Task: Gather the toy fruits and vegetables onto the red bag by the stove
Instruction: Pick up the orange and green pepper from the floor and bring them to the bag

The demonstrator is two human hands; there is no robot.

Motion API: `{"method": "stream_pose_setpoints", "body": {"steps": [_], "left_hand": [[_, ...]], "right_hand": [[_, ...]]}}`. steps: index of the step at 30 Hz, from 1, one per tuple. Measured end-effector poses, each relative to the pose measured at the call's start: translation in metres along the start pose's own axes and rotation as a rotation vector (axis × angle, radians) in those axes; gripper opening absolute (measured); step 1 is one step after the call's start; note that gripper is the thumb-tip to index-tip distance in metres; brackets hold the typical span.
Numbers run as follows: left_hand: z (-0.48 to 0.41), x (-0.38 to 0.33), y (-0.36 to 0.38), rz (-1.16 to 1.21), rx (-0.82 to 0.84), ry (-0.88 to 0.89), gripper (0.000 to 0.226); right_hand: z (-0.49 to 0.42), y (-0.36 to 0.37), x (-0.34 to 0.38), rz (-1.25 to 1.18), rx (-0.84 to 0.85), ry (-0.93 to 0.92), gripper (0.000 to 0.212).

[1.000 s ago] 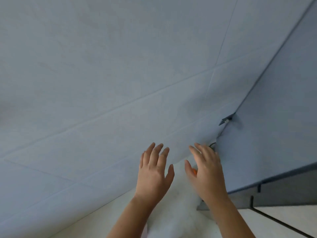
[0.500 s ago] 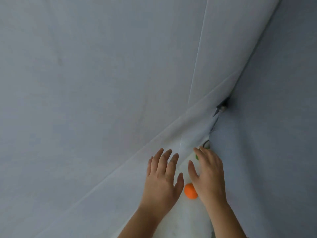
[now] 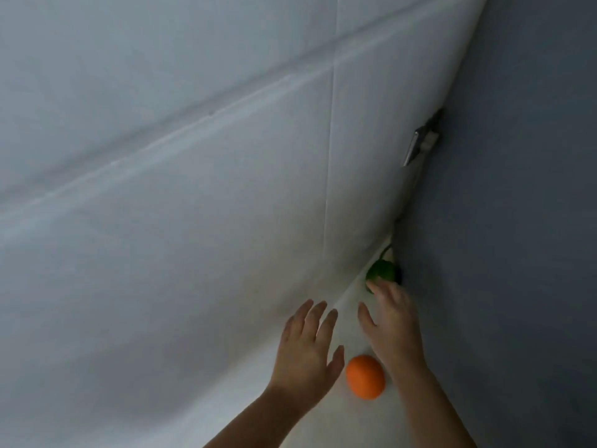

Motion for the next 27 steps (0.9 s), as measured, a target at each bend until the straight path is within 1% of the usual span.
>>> {"method": "stream_pose_setpoints", "body": {"steps": [3, 7, 12, 16, 19, 23, 27], "left_hand": [[0.003, 0.009, 0.033, 0.022, 0.077, -0.035, 0.052], [0.006, 0.012, 0.07, -0.012, 0.197, 0.076, 0.056], [0.008, 0.02, 0.106, 0.086, 0.257, -0.02, 0.061], [0.015, 0.023, 0.132, 0.176, 0.322, -0.031, 0.065], [0.018, 0.026, 0.148, 0.222, 0.352, 0.008, 0.067], [0.02, 0.031, 0.166, 0.282, 0.397, 0.027, 0.069], [0.02, 0.03, 0.179, 0.228, 0.422, 0.141, 0.066]], "right_hand": [[-0.005, 0.028, -0.015, -0.054, -0.013, 0.031, 0.043], [-0.004, 0.06, -0.034, -0.073, -0.022, 0.053, 0.042], [-0.009, 0.09, -0.062, -0.056, 0.037, 0.101, 0.044], [-0.02, 0.096, -0.078, -0.046, 0.014, 0.112, 0.045], [-0.033, 0.1, -0.088, 0.031, 0.04, 0.109, 0.047], [-0.044, 0.107, -0.101, 0.065, 0.104, 0.126, 0.05], [-0.056, 0.108, -0.109, 0.172, 0.142, 0.087, 0.054]]}}
Point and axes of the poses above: each hand's wrist, its own z-axis away from the middle knuckle, its own y-axis out of the palm, x = y × z, the point moved 4 cm from there along -z, towards the middle knuckle, and after that the axes turned 2 degrees about x, right-handed, at the moved point
